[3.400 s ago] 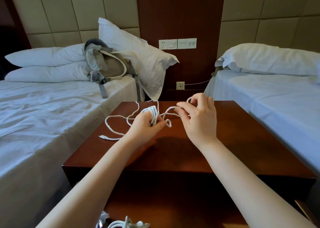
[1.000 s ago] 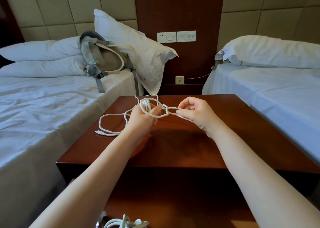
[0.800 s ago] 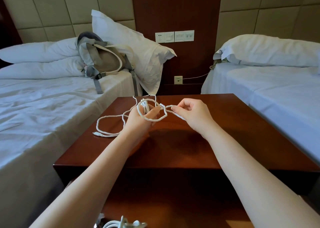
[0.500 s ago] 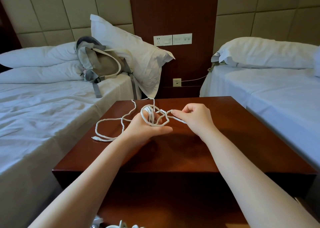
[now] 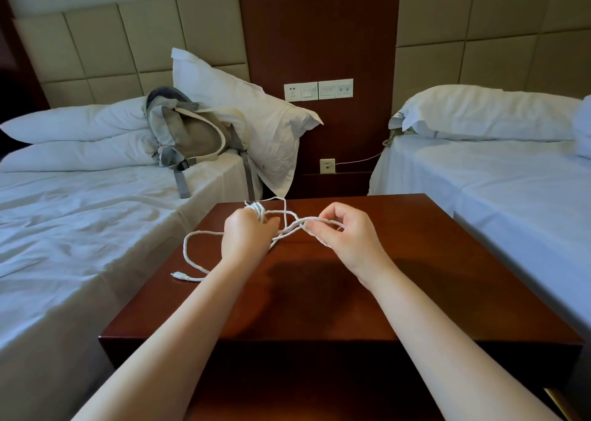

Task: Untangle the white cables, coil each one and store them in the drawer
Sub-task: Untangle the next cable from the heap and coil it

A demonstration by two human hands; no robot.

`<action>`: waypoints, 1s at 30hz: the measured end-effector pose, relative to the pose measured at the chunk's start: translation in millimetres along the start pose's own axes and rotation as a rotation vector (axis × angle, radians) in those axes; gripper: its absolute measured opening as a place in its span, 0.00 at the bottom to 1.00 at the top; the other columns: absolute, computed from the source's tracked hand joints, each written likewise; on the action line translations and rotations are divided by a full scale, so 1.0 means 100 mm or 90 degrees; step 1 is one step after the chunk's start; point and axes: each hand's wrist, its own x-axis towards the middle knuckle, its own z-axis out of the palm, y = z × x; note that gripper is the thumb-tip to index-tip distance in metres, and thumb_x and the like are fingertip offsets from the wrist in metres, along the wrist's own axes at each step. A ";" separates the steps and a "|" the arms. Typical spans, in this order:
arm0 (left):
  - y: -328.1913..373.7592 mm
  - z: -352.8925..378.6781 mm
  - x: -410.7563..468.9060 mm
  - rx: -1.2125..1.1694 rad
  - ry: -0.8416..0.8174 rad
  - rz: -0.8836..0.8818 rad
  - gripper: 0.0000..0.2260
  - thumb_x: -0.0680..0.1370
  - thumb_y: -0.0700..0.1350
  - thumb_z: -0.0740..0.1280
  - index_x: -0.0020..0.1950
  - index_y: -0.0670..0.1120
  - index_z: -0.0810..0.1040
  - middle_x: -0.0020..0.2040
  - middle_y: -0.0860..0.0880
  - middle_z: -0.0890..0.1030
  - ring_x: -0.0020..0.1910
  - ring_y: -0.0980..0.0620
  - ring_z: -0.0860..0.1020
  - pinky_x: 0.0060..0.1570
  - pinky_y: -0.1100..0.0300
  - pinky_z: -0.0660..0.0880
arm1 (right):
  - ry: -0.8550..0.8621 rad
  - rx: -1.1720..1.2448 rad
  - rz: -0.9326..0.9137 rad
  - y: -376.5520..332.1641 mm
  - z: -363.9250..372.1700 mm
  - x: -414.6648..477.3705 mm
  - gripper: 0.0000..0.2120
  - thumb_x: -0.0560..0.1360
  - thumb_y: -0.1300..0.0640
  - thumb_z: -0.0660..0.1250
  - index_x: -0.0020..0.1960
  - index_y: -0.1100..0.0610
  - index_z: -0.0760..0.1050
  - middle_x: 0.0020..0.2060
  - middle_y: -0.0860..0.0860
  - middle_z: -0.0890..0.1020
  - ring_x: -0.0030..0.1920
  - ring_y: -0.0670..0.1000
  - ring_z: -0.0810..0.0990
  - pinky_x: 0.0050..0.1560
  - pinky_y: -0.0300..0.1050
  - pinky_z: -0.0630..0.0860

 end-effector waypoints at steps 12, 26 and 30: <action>0.08 0.18 -0.13 -0.218 -0.176 -0.024 0.15 0.77 0.40 0.63 0.29 0.44 0.68 0.23 0.51 0.69 0.23 0.55 0.67 0.25 0.64 0.64 | 0.046 0.221 0.102 -0.02 -0.18 0.06 0.12 0.78 0.58 0.64 0.37 0.58 0.78 0.21 0.48 0.73 0.28 0.45 0.74 0.50 0.44 0.78; -0.03 0.14 -0.20 -0.349 -0.245 0.045 0.18 0.80 0.45 0.61 0.31 0.44 0.65 0.23 0.50 0.63 0.22 0.55 0.61 0.23 0.64 0.58 | -0.115 0.418 0.106 -0.09 -0.14 0.02 0.09 0.76 0.55 0.64 0.45 0.61 0.77 0.27 0.50 0.76 0.39 0.49 0.79 0.62 0.47 0.70; -0.07 0.15 -0.13 -0.275 -0.106 0.032 0.17 0.76 0.51 0.66 0.34 0.42 0.68 0.29 0.43 0.68 0.28 0.48 0.67 0.30 0.56 0.64 | -0.039 0.244 0.065 -0.05 -0.10 0.05 0.08 0.78 0.56 0.64 0.48 0.59 0.79 0.22 0.40 0.72 0.30 0.41 0.73 0.48 0.40 0.72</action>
